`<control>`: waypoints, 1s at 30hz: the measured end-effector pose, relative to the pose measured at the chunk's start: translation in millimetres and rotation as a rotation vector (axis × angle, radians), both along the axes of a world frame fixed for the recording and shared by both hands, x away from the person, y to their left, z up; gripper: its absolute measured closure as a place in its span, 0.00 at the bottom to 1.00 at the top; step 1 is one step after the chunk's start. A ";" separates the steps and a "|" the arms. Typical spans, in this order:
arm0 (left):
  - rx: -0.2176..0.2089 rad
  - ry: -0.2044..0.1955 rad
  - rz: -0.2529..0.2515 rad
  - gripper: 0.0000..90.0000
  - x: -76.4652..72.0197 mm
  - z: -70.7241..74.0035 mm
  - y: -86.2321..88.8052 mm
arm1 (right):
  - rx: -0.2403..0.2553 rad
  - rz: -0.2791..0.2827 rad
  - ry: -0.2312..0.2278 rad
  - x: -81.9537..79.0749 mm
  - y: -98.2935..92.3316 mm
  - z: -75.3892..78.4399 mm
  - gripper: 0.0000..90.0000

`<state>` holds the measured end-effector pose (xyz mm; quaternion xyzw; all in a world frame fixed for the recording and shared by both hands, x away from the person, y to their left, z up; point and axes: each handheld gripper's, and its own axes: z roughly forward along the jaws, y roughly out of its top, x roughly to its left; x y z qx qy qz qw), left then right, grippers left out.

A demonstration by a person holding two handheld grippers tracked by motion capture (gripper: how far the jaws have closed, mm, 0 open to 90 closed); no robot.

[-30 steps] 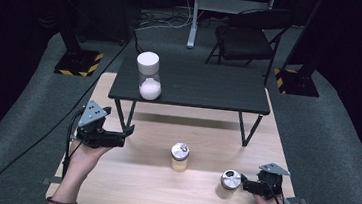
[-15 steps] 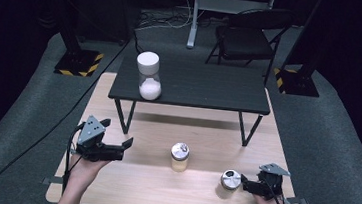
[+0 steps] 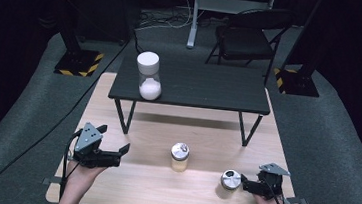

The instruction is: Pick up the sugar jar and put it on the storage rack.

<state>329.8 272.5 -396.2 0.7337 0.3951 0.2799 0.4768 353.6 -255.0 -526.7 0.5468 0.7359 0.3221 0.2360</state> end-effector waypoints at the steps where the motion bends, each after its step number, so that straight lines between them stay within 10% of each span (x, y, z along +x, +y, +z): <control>1: 0.005 0.004 -0.001 0.03 0.2 -1.8 0.0 | 0.000 0.000 0.000 0.0 0.0 0.0 0.09; 30: 0.002 0.132 0.044 0.04 20.2 -65.6 17.3 | 0.000 0.001 0.000 0.1 -0.1 0.0 0.09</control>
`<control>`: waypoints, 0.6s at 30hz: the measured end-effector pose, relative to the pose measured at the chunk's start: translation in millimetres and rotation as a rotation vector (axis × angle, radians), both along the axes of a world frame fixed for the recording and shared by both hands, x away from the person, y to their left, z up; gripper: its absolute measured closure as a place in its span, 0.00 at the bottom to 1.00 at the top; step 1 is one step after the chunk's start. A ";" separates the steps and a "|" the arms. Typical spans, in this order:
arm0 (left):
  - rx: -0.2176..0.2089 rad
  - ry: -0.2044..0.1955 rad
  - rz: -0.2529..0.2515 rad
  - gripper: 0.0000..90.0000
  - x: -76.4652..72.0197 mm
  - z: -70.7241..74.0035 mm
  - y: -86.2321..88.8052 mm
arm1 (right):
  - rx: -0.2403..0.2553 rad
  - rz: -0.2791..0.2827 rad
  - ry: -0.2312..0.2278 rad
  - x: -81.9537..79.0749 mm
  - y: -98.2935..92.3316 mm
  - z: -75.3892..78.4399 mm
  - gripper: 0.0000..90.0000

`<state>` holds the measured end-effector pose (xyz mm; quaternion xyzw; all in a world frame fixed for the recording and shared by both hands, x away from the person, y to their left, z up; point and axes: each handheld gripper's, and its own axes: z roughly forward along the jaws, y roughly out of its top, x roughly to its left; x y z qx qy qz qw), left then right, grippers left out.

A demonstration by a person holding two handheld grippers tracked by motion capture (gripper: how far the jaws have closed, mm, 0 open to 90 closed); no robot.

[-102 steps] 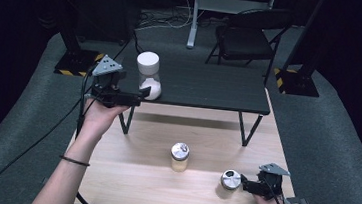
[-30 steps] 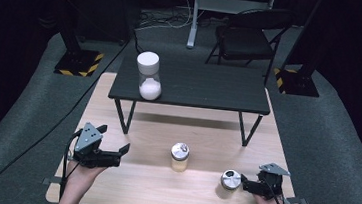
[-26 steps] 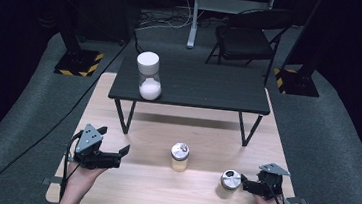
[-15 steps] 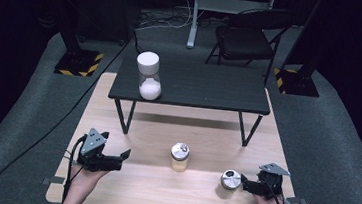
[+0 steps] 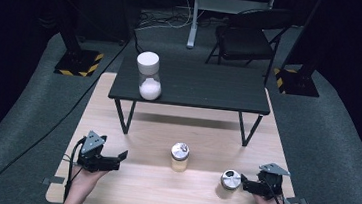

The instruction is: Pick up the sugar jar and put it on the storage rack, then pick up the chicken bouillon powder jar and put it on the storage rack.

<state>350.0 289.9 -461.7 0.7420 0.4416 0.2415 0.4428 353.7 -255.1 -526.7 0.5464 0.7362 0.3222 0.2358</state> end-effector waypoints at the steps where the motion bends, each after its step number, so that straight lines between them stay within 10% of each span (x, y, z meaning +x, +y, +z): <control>1: 0.001 0.004 0.001 0.04 0.3 -1.9 0.6 | 0.000 0.000 0.000 0.0 0.0 0.0 0.09; 18: 0.019 0.054 -0.001 0.04 4.2 -22.8 2.5 | 0.000 0.000 0.000 0.1 0.0 0.0 0.09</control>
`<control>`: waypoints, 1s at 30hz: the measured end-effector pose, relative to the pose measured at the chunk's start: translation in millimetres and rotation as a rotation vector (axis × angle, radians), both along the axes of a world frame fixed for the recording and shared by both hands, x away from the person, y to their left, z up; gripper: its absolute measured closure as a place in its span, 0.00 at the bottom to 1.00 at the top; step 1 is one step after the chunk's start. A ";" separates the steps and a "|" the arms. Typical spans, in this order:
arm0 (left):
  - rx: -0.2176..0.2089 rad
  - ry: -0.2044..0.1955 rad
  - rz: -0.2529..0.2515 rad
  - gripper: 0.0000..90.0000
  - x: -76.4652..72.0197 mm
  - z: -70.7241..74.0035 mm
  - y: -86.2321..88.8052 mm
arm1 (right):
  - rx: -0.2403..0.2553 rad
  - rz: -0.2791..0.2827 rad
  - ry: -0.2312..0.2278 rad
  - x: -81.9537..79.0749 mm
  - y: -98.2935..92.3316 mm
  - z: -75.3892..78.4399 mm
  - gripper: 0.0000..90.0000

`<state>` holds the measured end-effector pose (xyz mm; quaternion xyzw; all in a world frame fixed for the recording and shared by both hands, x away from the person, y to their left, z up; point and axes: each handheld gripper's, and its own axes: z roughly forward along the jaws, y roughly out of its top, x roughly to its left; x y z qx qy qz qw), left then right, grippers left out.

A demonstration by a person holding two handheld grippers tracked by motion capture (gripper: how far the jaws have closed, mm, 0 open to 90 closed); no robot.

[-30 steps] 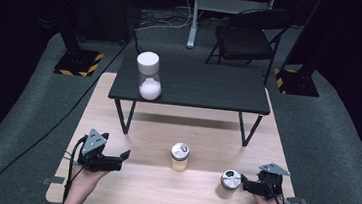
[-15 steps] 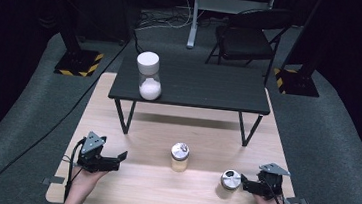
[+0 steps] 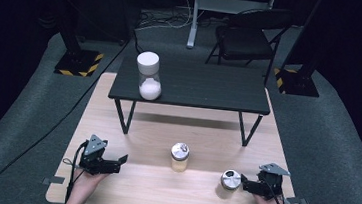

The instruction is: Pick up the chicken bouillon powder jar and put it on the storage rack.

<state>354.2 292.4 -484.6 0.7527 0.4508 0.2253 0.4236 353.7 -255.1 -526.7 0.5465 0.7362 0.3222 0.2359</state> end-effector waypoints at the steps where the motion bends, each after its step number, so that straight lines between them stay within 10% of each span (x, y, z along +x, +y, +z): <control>1: -0.003 0.003 0.002 0.04 0.3 -1.1 0.2 | 0.000 0.000 0.000 0.0 0.0 0.0 0.09; 30: 0.043 0.109 -0.013 0.04 8.7 -27.0 0.7 | 0.000 0.001 0.000 -0.2 0.0 0.0 0.09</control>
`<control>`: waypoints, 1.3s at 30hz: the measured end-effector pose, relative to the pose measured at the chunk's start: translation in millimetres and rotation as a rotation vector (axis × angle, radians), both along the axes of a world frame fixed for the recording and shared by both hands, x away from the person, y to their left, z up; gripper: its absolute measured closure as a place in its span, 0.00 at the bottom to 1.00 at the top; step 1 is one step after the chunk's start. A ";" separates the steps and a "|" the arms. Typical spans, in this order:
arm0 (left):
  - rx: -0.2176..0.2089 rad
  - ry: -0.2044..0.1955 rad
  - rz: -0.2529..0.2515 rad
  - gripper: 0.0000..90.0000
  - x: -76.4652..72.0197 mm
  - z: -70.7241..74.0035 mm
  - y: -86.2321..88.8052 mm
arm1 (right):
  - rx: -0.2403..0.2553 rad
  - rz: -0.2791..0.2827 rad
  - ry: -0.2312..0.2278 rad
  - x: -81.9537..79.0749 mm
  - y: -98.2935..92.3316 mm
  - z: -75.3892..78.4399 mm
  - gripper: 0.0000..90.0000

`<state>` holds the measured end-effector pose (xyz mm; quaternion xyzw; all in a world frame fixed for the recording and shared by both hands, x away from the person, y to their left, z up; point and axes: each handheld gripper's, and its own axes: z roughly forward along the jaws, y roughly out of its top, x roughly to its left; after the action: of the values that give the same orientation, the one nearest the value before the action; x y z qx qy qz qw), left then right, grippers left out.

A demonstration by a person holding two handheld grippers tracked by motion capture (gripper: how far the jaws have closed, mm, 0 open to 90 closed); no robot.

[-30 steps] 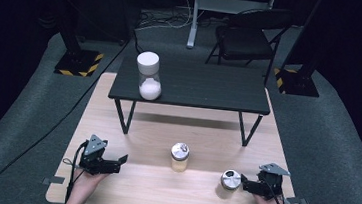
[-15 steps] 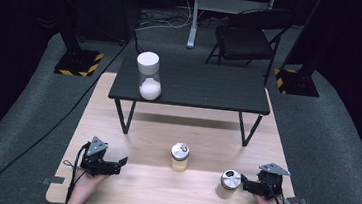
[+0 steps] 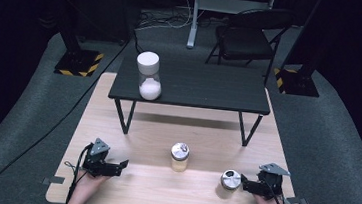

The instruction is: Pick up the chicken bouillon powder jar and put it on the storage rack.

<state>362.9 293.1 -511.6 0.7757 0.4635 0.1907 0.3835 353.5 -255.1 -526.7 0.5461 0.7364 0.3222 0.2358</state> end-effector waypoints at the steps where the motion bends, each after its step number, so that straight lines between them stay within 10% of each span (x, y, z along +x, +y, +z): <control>1: 0.001 0.006 0.000 0.04 0.3 -1.0 -0.2 | 0.000 0.000 0.000 -0.1 0.0 0.0 0.09; 39: 0.094 0.051 0.013 0.04 5.2 -16.7 -6.5 | 0.045 -0.028 -0.051 -6.6 -0.6 11.1 0.13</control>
<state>368.0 286.6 -528.2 0.7945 0.4688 0.1949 0.3332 347.0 -255.7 -515.6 0.5530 0.7151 0.3493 0.2466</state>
